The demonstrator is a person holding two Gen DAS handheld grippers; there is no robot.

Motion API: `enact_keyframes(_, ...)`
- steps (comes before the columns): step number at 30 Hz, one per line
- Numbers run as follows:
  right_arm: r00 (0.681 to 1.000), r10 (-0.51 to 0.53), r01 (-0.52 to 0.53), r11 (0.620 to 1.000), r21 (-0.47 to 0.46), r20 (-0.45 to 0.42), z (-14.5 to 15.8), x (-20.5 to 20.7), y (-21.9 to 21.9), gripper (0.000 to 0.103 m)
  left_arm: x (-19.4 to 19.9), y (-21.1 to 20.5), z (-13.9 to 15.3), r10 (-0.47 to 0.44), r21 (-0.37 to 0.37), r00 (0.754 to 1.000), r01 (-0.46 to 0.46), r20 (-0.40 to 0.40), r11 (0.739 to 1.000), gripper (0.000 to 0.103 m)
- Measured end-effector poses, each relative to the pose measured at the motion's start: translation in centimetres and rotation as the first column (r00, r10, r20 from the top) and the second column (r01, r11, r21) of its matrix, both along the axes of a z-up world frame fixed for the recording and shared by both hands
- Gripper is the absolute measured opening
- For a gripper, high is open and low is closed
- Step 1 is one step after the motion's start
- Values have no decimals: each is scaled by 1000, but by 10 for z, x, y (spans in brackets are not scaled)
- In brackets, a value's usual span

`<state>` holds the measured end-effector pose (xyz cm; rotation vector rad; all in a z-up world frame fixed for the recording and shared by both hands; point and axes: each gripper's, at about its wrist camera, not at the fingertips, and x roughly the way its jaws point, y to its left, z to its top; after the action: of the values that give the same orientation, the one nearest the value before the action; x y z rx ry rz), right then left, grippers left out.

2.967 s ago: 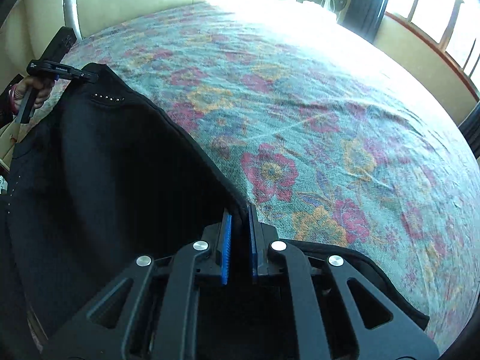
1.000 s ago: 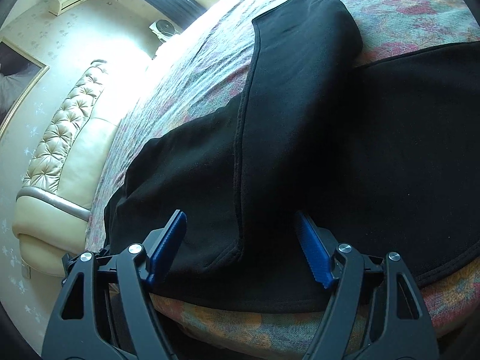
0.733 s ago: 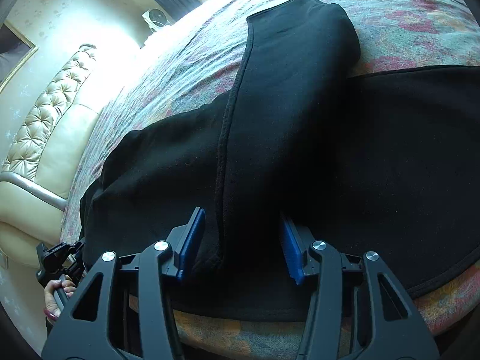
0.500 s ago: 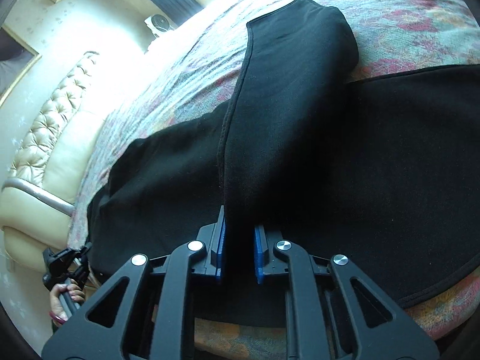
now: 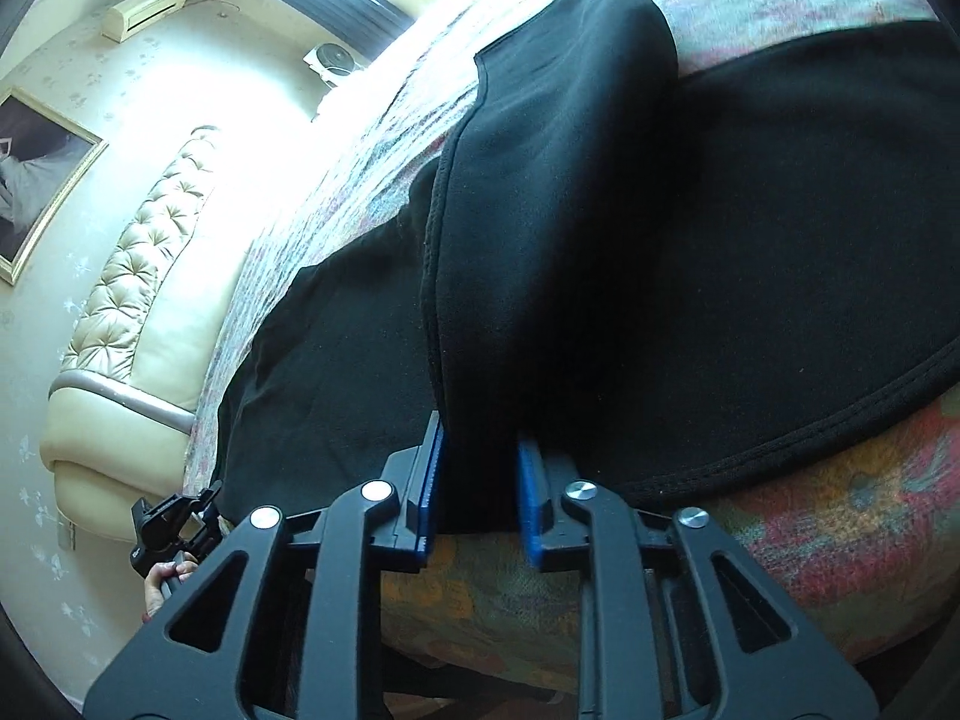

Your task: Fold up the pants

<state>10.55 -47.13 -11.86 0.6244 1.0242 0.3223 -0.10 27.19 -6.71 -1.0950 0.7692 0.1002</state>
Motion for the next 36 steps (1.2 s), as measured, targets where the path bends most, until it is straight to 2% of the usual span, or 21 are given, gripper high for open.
enact_keyframes(1, 1000, -5, 6, 999, -35, 20, 11, -2, -3, 47, -3, 0, 5, -4, 16, 1000, 4, 14, 1000, 12)
enact_keyframes(3, 996, -16, 26, 992, -127, 83, 39, -2, -9, 62, -8, -5, 20, -36, 94, 999, 33, 29, 995, 12)
enact_keyframes(5, 987, 5, 34, 971, -239, 158, 68, 10, -12, 66, -14, -15, 41, -68, 212, 997, 59, 37, 975, 14)
enact_keyframes(7, 977, 36, 38, 940, -339, 208, 89, 38, -8, 76, -15, -31, 62, -107, 331, 993, 83, 54, 940, 16)
enact_keyframes(8, 978, 63, 21, 919, -394, 199, 94, 60, -1, 83, -12, -39, 72, -130, 364, 989, 96, 70, 926, 24)
enact_keyframes(9, 978, 100, -12, 901, -435, 182, 94, 85, 7, 84, -10, -48, 80, -155, 379, 983, 107, 99, 919, 33)
enact_keyframes(11, 978, 145, -49, 860, -508, 151, 90, 140, 27, 84, -2, -68, 93, -211, 375, 965, 139, 156, 916, 42)
enact_keyframes(13, 983, 155, -67, 803, -592, 98, 74, 192, 48, 84, 11, -89, 98, -258, 365, 949, 178, 181, 914, 43)
enact_keyframes(16, 989, 145, -102, 737, -668, 8, 45, 261, 72, 84, 29, -119, 91, -321, 336, 932, 251, 169, 908, 43)
enact_keyframes(17, 989, 141, -122, 704, -699, -31, 35, 277, 80, 84, 34, -126, 88, -332, 316, 929, 269, 164, 910, 48)
enact_keyframes(18, 987, 143, -152, 678, -719, -73, 23, 289, 85, 84, 38, -135, 83, -344, 293, 926, 289, 156, 911, 63)
enact_keyframes(19, 984, 148, -174, 659, -731, -101, 11, 298, 91, 84, 41, -142, 77, -356, 269, 922, 308, 151, 913, 69)
enact_keyframes(21, 980, 150, -198, 612, -765, -134, -3, 306, 94, 82, 46, -159, 66, -384, 221, 913, 350, 138, 910, 73)
enact_keyframes(23, 983, 133, -183, 659, -729, -126, -4, 305, 81, 53, 51, -175, 54, -418, 193, 903, 395, 100, 898, 73)
enact_keyframes(24, 987, 111, -163, 669, -726, -119, -1, 304, 76, 28, 53, -182, 50, -431, 180, 898, 411, 90, 894, 73)
enact_keyframes(25, 988, 113, -157, 677, -719, -110, 3, 301, 70, 9, 53, -190, 46, -443, 171, 893, 425, 82, 889, 73)
enact_keyframes(27, 990, 119, -135, 716, -685, -71, 16, 292, 55, 8, 54, -203, 42, -463, 181, 884, 446, 61, 876, 77)
enact_keyframes(29, 994, 107, -77, 767, -637, 9, 40, 270, 33, 8, 54, -216, 44, -480, 214, 876, 459, 57, 862, 80)
enact_keyframes(33, 983, 36, 68, 845, -530, 182, 90, 200, -26, 8, 54, -236, 51, -525, 246, 850, 499, 48, 831, 84)
enact_keyframes(36, 958, -76, 200, 866, -458, 275, 109, 139, -85, 8, 55, -252, 50, -556, 254, 830, 532, 31, 808, 85)
